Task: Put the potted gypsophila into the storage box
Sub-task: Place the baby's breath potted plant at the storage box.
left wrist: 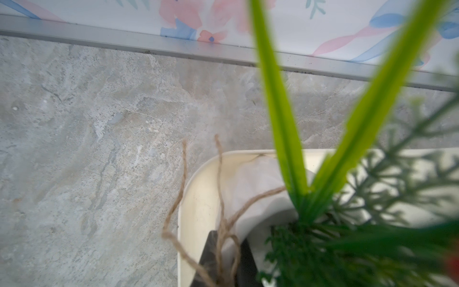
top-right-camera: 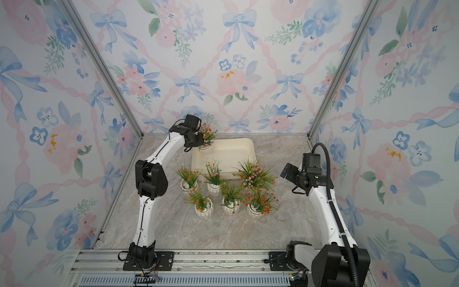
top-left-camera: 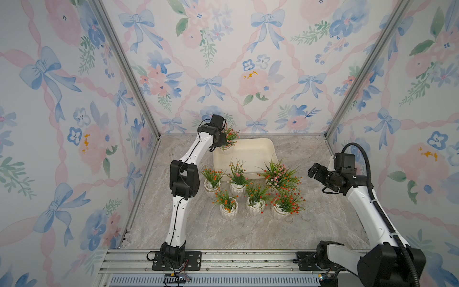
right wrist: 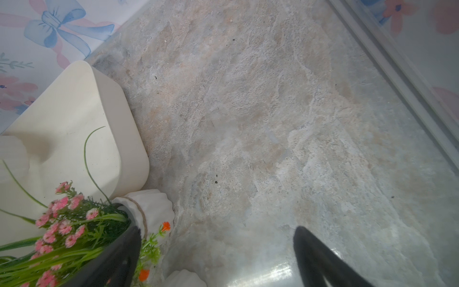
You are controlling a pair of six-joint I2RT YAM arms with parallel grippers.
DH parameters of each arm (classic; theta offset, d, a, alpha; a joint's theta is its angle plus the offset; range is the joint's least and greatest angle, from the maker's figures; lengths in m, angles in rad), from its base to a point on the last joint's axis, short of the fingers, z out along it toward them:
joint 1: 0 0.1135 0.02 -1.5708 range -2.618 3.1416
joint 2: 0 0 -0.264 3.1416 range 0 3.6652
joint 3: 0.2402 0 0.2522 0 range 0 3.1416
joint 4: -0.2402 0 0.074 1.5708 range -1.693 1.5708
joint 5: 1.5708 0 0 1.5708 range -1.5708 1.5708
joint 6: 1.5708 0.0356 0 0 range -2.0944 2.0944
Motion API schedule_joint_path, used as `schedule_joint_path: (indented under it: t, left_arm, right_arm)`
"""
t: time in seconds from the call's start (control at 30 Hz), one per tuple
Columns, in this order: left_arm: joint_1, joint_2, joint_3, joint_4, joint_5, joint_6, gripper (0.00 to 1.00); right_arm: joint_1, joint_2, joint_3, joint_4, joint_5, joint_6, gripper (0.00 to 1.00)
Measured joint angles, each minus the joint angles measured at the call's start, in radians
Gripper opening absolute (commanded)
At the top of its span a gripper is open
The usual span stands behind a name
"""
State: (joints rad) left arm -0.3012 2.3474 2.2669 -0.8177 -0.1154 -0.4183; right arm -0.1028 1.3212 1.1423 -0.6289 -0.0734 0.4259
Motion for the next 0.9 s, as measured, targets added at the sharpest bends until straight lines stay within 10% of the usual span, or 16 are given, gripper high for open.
schedule_joint_path:
  t: [0.9]
  left_arm:
    - [0.026,0.072,0.002,0.001,-0.074,0.005,0.00]
  right_arm:
    - [0.000,-0.001,-0.011,0.001,-0.010,0.000,0.97]
